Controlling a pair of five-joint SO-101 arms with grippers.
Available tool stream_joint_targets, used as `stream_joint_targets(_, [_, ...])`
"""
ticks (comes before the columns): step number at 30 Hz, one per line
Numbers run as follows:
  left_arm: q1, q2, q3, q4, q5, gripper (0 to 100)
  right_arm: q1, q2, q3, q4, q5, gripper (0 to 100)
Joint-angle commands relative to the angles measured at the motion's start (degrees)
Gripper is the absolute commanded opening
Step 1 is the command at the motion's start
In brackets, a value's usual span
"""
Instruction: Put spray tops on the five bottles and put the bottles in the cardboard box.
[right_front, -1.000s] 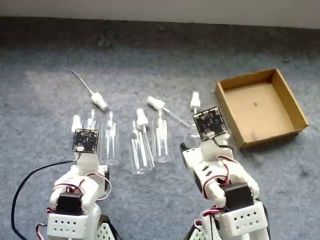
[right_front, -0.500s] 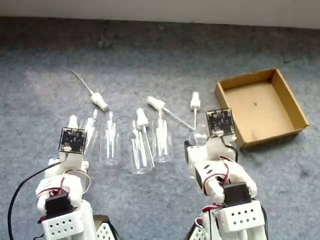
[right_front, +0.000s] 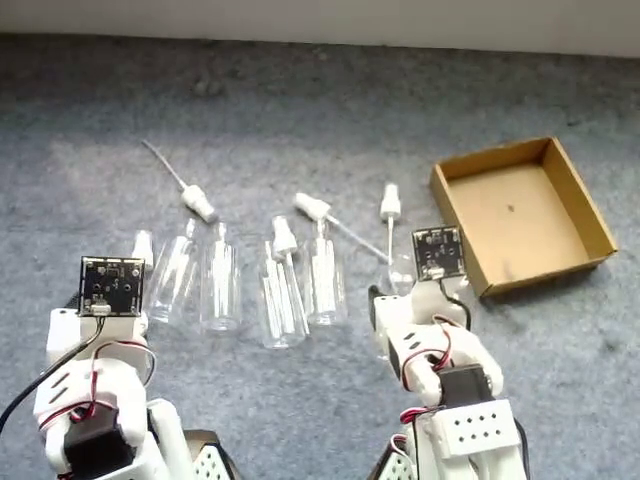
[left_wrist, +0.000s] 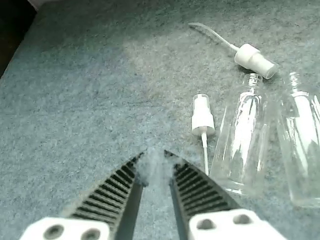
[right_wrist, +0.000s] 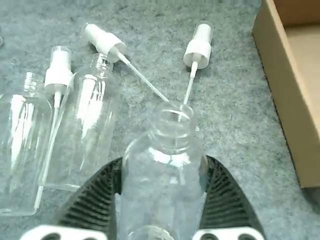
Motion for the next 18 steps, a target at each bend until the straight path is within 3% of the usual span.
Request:
stream_joint_targets(1, [-0.48,6.73,-3.47,-0.18,-2.9,1,0.66,-0.75,0.22,-2.77,-0.7,3.8])
stream_joint_targets(8, [1.45,25.36,-10.59,-5.63,-4.04,1,0.75,-0.75,-0.04,-2.86,-0.7,3.8])
stream_joint_targets(18, [18.33,53.58,-27.56,-5.36,-3.87,1,3.56,-0.84,-0.04,-2.68,-0.7,3.8])
